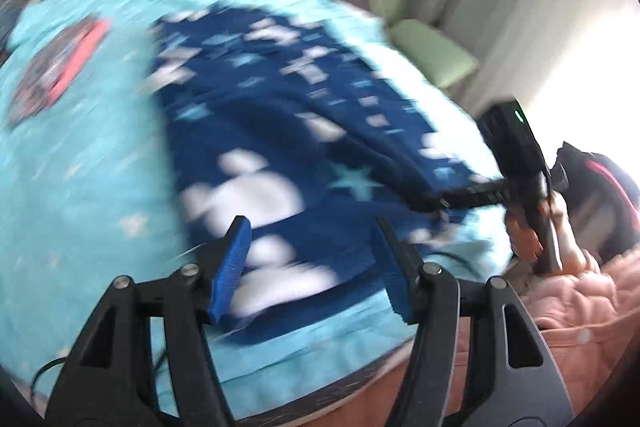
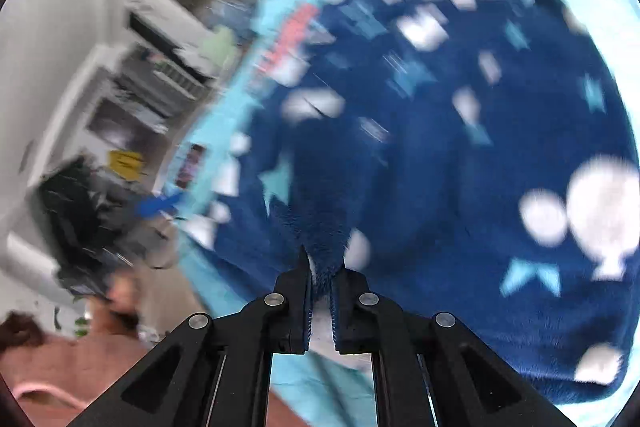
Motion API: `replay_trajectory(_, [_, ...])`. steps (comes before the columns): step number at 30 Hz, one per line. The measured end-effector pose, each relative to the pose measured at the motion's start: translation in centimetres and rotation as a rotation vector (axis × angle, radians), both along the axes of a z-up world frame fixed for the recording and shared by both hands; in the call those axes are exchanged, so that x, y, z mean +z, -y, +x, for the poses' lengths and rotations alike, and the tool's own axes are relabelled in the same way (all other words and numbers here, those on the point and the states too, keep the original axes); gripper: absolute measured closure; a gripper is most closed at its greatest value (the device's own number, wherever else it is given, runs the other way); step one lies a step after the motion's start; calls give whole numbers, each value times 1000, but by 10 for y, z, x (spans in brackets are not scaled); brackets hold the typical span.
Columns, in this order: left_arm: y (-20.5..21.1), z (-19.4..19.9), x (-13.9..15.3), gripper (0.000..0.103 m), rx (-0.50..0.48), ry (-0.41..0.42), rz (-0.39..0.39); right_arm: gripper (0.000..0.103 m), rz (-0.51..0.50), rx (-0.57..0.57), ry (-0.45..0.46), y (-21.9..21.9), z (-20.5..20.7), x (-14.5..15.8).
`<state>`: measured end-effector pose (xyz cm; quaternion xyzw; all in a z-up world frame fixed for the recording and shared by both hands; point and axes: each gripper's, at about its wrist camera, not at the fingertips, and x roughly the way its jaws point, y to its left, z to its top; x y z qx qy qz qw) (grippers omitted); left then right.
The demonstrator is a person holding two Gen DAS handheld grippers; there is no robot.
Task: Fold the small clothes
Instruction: 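Lay the hem over the collar and open both grippers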
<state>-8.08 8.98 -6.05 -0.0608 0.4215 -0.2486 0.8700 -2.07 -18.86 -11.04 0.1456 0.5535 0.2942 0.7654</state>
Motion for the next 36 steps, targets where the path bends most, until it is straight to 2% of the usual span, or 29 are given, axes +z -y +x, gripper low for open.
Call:
replay_trajectory(2, [-11, -2, -7, 40, 40, -33, 10, 95, 47, -22, -35, 3, 1, -15])
replay_trajectory(4, [-13, -8, -13, 40, 39, -49, 37, 92, 92, -25, -25, 9, -1, -8])
replay_trajectory(7, [-9, -17, -23, 40, 27, -45, 120, 76, 95, -7, 8, 18, -5, 4])
replay_trajectory(9, [-8, -19, -31, 40, 40, -35, 188, 75, 84, -3, 32, 20, -7, 10])
replay_trajectory(10, [-10, -18, -36, 46, 55, -36, 211, 75, 95, -3, 31, 20, -5, 11])
replay_trajectory(11, [-15, -15, -42, 57, 83, -48, 218, 75, 119, -6, 20, 20, -2, 10])
replay_trajectory(12, [-21, -12, -46, 85, 100, -72, 207, 75, 135, -9, 7, 19, 1, 10])
replay_trajectory(13, [-29, -10, -49, 89, 116, -104, 165, 78, 151, -14, -10, 17, 3, 8])
replay_trajectory(14, [-37, -10, -49, 90, 147, -106, 120, 86, 160, -9, -28, 13, 4, 6])
replay_trajectory(16, [-44, -16, -45, 92, 175, -89, 126, 95, 196, 26, -52, 3, 4, 4])
replay_trajectory(18, [-48, -24, -43, 92, 172, -91, 128, 95, 199, 63, -70, -3, -1, 5])
replay_trajectory(20, [-48, -31, -43, 92, 155, -86, 142, 94, 77, 51, -86, -6, -3, -4])
replay_trajectory(21, [-45, -32, -42, 92, 145, -76, 151, 94, 50, 44, -87, -10, 0, -9])
replay_trajectory(24, [-39, -38, -36, 92, 105, -44, 168, 91, 82, 22, -108, -1, 3, -12])
replay_trajectory(27, [-42, -42, -24, 92, 101, -14, 137, 83, -30, 0, -13, 8, -2, 5])
replay_trajectory(29, [-49, -41, -14, 87, 110, 13, 68, 74, -100, -27, 46, 20, -10, 20])
replay_trajectory(30, [-53, -41, -11, 75, 111, 19, 32, 70, -121, -51, 66, 30, -14, 25])
replay_trajectory(31, [-57, -40, -8, 53, 114, 24, -2, 59, -139, -84, 83, 42, -18, 29])
replay_trajectory(32, [-60, -39, -7, 41, 127, 29, -27, 49, -168, -147, 103, 61, -24, 33])
replay_trajectory(33, [-61, -38, -7, 25, 139, 32, -28, 46, -182, -192, 107, 80, -27, 37])
replay_trajectory(36, [-57, -28, -15, 24, 139, -2, 6, 44, -176, -337, 84, 121, -40, 35])
